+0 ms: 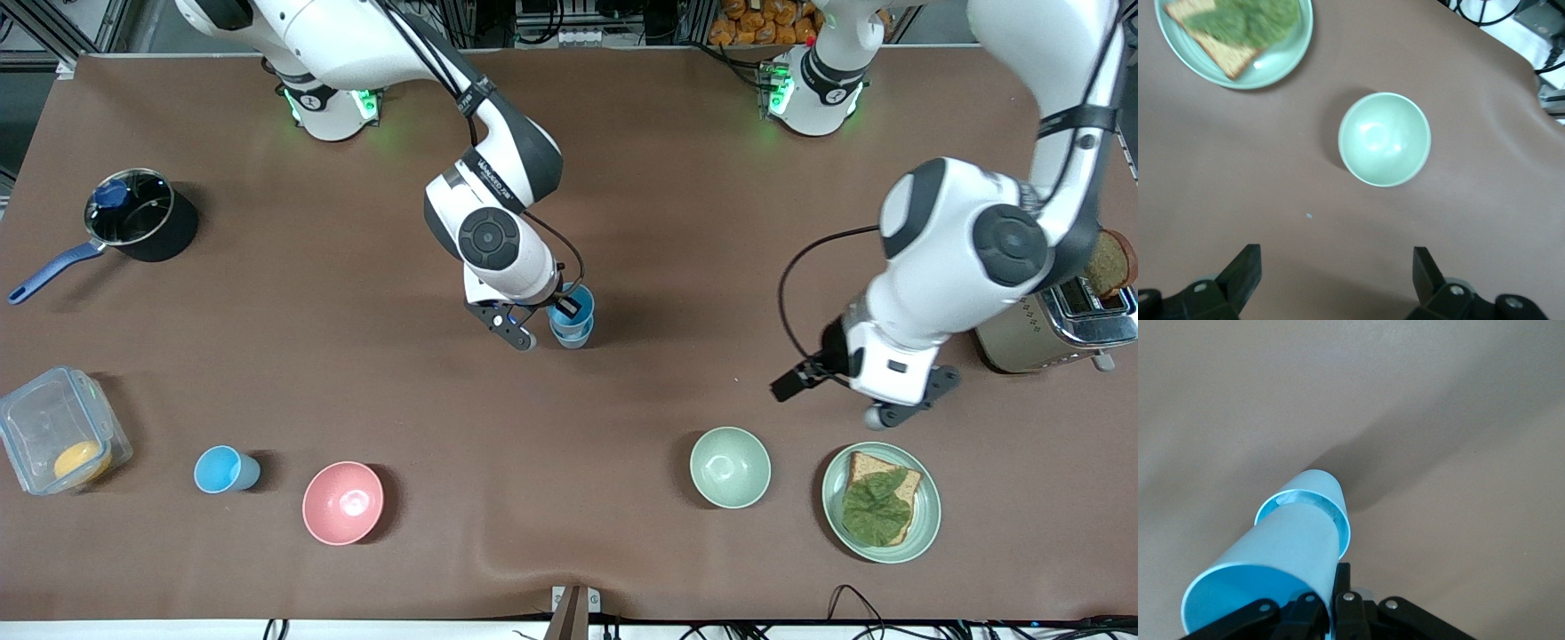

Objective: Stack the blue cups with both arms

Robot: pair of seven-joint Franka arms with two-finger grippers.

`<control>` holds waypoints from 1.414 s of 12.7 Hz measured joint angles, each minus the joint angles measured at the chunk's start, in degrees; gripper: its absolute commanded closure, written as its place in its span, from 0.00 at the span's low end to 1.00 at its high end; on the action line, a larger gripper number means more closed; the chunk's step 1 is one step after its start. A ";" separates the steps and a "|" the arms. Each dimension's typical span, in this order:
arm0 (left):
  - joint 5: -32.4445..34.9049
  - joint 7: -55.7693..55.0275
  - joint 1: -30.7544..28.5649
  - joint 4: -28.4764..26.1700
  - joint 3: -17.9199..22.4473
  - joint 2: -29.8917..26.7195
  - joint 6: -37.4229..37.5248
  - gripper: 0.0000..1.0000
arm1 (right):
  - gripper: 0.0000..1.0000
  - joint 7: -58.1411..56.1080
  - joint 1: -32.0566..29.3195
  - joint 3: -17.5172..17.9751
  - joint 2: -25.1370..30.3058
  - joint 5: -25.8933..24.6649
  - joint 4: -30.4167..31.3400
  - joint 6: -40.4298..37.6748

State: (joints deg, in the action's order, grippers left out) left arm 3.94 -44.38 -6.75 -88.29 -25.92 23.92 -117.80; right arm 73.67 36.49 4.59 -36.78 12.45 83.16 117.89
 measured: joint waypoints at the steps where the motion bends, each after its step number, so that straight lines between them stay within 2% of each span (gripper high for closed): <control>1: 0.00 3.16 -1.32 -0.08 0.00 -0.01 0.39 0.00 | 1.00 0.02 0.09 0.00 -0.14 0.00 0.00 0.12; 4: 0.00 11.42 -5.14 -0.95 0.00 -0.01 0.92 0.00 | 1.00 0.04 0.39 0.00 -0.95 0.00 -0.02 0.52; 5: 0.00 13.28 -6.13 -1.29 0.01 -0.01 0.93 0.00 | 0.86 0.04 0.44 0.00 -1.16 0.00 -0.04 0.62; 6: 0.00 14.65 -6.88 -1.57 0.00 -0.01 0.93 0.00 | 0.28 0.06 0.45 0.00 -1.23 0.00 -0.04 0.68; 7: 0.00 15.99 -7.45 -1.80 0.01 -0.01 0.93 0.00 | 0.00 0.12 0.45 -0.01 -1.23 0.01 -0.06 0.68; 10: 0.38 18.06 -8.77 -2.11 0.04 -0.01 0.93 0.00 | 0.00 2.03 0.66 0.00 -1.23 0.02 -0.31 1.16; 13: 6.89 18.52 -9.18 -2.15 0.03 -0.04 0.92 0.00 | 0.00 1.22 -0.15 -1.07 -0.71 -0.10 -1.95 0.93; 18: 8.25 18.55 -10.06 -1.71 -0.01 -3.11 1.71 0.00 | 0.00 -24.08 -11.29 -2.34 3.75 -1.84 -3.29 -10.25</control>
State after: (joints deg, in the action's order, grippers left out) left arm 12.19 -25.84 -16.81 -89.99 -25.93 20.82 -116.09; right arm 49.59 25.20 2.24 -33.03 10.61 79.88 107.63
